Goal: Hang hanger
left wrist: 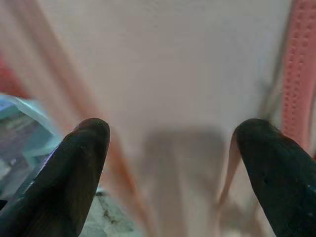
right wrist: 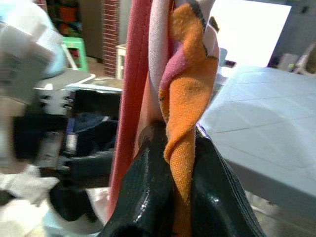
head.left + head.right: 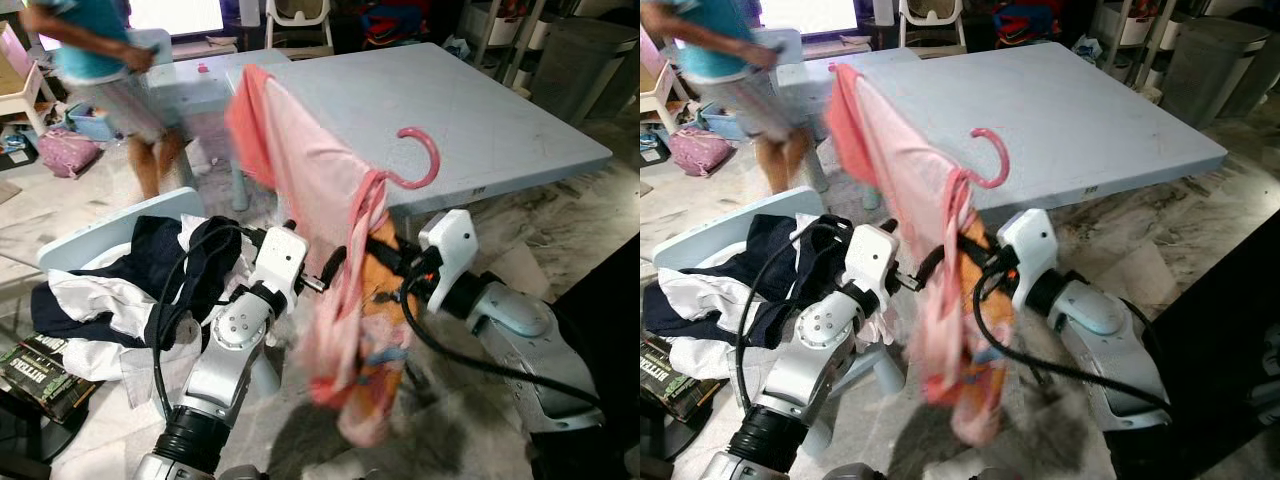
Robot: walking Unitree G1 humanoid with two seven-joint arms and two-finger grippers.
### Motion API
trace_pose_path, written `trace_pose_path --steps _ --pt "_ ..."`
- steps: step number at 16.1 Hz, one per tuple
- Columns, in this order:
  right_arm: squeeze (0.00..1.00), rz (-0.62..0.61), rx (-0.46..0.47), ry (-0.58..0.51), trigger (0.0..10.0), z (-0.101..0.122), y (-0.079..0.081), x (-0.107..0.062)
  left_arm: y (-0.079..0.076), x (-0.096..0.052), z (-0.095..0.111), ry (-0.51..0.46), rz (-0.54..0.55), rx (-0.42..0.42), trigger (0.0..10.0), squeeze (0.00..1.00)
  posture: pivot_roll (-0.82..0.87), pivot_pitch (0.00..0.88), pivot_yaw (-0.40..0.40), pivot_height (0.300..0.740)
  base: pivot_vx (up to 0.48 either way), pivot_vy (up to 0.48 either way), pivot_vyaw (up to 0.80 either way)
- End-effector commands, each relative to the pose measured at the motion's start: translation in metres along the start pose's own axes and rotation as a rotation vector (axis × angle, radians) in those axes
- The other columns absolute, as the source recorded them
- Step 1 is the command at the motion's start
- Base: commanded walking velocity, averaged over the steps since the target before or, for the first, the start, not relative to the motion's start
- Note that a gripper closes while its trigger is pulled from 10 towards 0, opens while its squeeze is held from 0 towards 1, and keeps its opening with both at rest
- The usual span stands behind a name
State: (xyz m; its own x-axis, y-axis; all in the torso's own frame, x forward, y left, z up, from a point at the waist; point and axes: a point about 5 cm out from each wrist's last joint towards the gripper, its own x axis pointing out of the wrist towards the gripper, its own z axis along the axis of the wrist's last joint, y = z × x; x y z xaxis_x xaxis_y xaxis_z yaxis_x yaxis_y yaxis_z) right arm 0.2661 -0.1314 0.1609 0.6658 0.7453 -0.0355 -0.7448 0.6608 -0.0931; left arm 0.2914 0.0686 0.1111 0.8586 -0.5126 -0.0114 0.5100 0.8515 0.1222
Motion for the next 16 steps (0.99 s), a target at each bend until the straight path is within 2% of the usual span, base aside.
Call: trace_pose_path --steps 1,2,3,4,6,8,10,11,12,13,14,15,16 --pt "0.00 0.078 0.021 -0.028 10.0 0.012 0.008 -0.001 0.001 0.004 0.002 -0.009 -0.005 0.013 10.0 0.00 -0.10 0.000 0.009 0.740 0.000 0.000 0.00" --pt "0.00 0.125 0.047 -0.029 10.0 0.016 0.011 -0.004 0.002 0.004 0.001 -0.015 0.001 0.001 10.0 0.00 -0.10 0.000 0.010 0.740 0.000 0.000 0.00" --pt "0.00 0.164 0.066 -0.027 10.0 0.019 0.013 -0.006 0.002 0.004 0.002 -0.026 0.004 -0.010 7.6 0.00 -0.10 0.000 0.010 0.740 0.000 0.000 0.00" --pt "0.00 0.194 0.069 -0.014 10.0 0.021 0.014 -0.008 0.003 0.005 0.003 -0.041 0.010 -0.024 2.5 0.00 -0.10 0.000 0.011 0.740 0.000 0.000 0.00" --pt "0.00 0.227 0.068 0.013 10.0 0.020 0.015 -0.012 0.004 0.006 0.004 -0.043 0.021 -0.026 0.0 0.00 -0.10 0.000 0.011 0.740 0.000 0.000 0.00" --pt "0.00 0.266 0.058 0.082 10.0 0.012 0.014 -0.021 0.011 0.004 0.001 -0.034 0.061 -0.017 0.4 0.00 -0.11 0.000 0.011 0.740 0.000 0.000 0.00" --pt "0.00 0.303 0.050 0.152 10.0 0.004 0.013 -0.030 0.020 0.002 -0.001 -0.026 0.098 -0.009 0.0 0.00 -0.10 0.000 0.010 0.740 0.000 0.000 0.00" --pt "0.00 0.287 0.031 0.196 10.0 -0.002 0.008 -0.034 0.026 0.000 -0.003 -0.016 0.109 0.003 0.0 0.00 -0.10 0.000 0.009 0.740 0.000 0.000 0.00" --pt "0.00 0.245 0.002 0.216 10.0 -0.004 0.001 -0.034 0.027 -0.001 -0.004 -0.007 0.105 -0.006 4.4 0.00 -0.10 0.000 0.009 0.740 0.000 0.000 0.00" --pt "0.00 0.216 0.003 0.211 10.0 -0.004 -0.003 -0.033 0.025 -0.002 -0.003 -0.016 0.080 -0.027 7.5 0.00 -0.10 0.000 0.009 0.740 0.000 0.000 0.00" --pt "0.00 0.226 0.001 0.211 10.0 -0.004 -0.003 -0.033 0.025 -0.003 -0.003 -0.020 0.079 -0.012 4.9 0.00 -0.10 0.000 0.010 0.740 0.000 0.000 0.00" --pt "0.00 0.239 -0.021 0.245 10.0 -0.009 -0.004 -0.037 0.028 -0.005 -0.003 -0.020 0.110 0.004 0.4 0.00 -0.10 0.000 0.010 0.740 0.000 0.000 0.00" --pt "0.00 0.230 -0.055 0.291 10.0 -0.015 -0.008 -0.042 0.033 -0.008 -0.005 -0.014 0.128 0.005 0.0 0.00 -0.09 0.000 0.011 0.740 0.000 0.000 0.00"
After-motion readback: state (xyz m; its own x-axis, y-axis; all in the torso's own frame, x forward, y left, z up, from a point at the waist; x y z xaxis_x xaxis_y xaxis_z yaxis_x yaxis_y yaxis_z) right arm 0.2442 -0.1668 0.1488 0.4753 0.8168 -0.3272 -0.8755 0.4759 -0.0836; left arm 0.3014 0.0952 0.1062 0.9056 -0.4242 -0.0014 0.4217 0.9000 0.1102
